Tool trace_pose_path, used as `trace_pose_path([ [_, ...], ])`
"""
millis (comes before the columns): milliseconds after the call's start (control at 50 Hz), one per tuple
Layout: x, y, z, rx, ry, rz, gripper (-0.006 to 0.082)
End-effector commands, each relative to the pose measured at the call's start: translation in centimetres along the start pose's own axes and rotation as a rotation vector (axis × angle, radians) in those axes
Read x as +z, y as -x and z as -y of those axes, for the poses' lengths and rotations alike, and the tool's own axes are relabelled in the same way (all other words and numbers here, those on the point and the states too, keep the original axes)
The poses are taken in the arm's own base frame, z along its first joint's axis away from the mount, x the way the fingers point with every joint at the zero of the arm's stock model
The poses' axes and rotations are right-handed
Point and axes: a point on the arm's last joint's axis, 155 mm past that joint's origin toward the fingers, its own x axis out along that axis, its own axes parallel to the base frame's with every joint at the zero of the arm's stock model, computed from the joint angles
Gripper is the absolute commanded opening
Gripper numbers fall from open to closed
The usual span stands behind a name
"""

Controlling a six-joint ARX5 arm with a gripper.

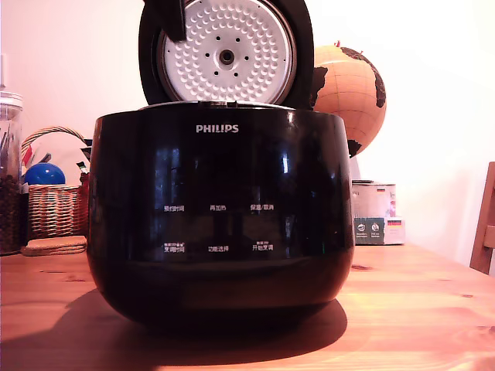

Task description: Place the pot you are holding inside the rice cooker

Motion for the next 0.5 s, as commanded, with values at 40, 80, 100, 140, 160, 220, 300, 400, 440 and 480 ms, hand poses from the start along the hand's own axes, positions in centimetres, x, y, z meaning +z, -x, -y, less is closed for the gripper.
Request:
trace_pose_path([
  [40,-1.8,2.0,-2.3,0.072,0.127,0.033,-0.0023],
  [80,-2.4,2.5,-3.4,0.099,0.207,0.043,-0.0023],
  [100,-2.7,2.7,-3.9,0.112,0.223,0.048,-0.0023],
  [140,-3.3,3.1,-5.2,0.145,0.298,0.062,-0.0023],
  [160,-3.6,3.3,-5.9,0.162,0.318,0.069,-0.0023],
  [220,-4.4,4.1,-8.2,0.222,0.415,0.105,-0.0023],
  [300,-5.5,5.4,-11.9,0.323,0.543,0.173,-0.0023],
  [400,-7.0,7.3,-16.8,0.456,0.707,0.272,-0.0023],
  [440,-7.9,8.3,-18.6,0.513,0.750,0.303,-0.0023],
  [480,-8.7,9.0,-20.1,0.554,0.815,0.338,-0.0023],
])
